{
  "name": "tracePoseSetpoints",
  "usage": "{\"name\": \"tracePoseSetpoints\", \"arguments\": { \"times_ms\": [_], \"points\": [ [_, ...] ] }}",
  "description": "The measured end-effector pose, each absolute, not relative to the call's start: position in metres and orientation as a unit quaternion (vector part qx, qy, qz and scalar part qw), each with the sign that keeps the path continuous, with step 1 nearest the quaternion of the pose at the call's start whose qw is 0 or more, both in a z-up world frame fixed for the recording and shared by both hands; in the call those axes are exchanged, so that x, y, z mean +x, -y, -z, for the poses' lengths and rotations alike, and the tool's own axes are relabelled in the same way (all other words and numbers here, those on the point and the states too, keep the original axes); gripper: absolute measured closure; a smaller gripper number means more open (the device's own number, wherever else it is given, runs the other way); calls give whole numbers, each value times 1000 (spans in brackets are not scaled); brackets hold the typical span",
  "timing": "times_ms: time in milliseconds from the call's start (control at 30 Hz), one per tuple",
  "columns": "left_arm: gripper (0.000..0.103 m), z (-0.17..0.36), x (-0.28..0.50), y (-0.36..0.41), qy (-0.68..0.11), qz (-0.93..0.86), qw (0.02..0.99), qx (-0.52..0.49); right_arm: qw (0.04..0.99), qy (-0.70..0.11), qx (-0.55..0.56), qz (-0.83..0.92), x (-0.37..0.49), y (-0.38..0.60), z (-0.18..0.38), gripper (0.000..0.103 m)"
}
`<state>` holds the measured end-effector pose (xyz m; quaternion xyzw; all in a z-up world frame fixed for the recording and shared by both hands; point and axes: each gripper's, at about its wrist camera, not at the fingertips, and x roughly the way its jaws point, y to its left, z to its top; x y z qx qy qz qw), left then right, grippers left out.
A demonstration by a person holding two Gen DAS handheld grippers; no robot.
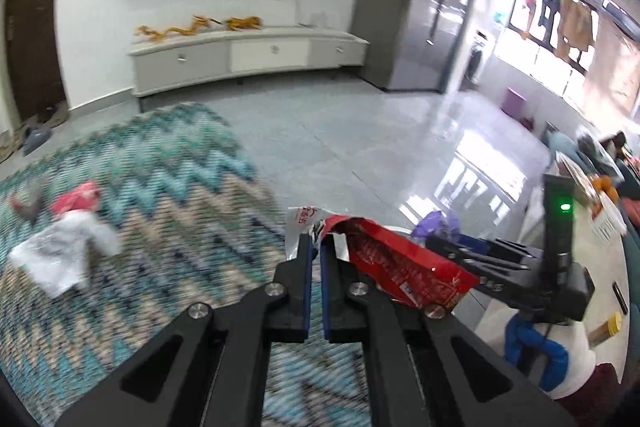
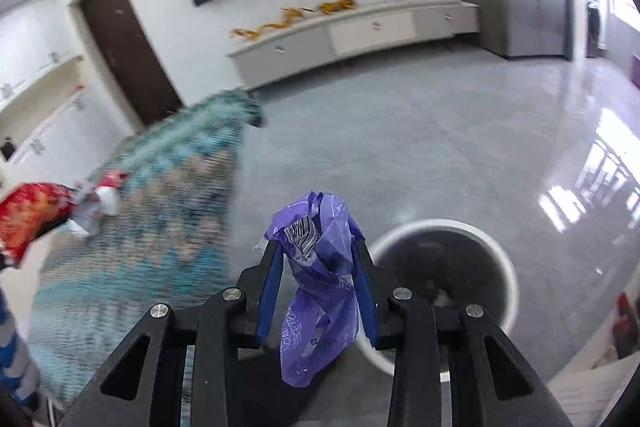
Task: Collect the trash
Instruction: 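Carry the purple bag and red-white wrapper over to the white bin, then open both tools over the bin to drop the purple bag and wrapper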
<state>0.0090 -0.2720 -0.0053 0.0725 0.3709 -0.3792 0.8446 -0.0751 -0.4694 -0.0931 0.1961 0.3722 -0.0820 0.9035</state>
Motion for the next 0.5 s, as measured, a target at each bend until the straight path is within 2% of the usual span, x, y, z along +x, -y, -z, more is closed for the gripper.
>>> {"name": "tracePoseSetpoints", "arguments": {
  "times_ms": [500],
  "points": [
    [100, 55, 11, 389, -427, 413, 796, 115, 864, -435, 211, 138, -71, 542, 163, 66]
  ]
}}
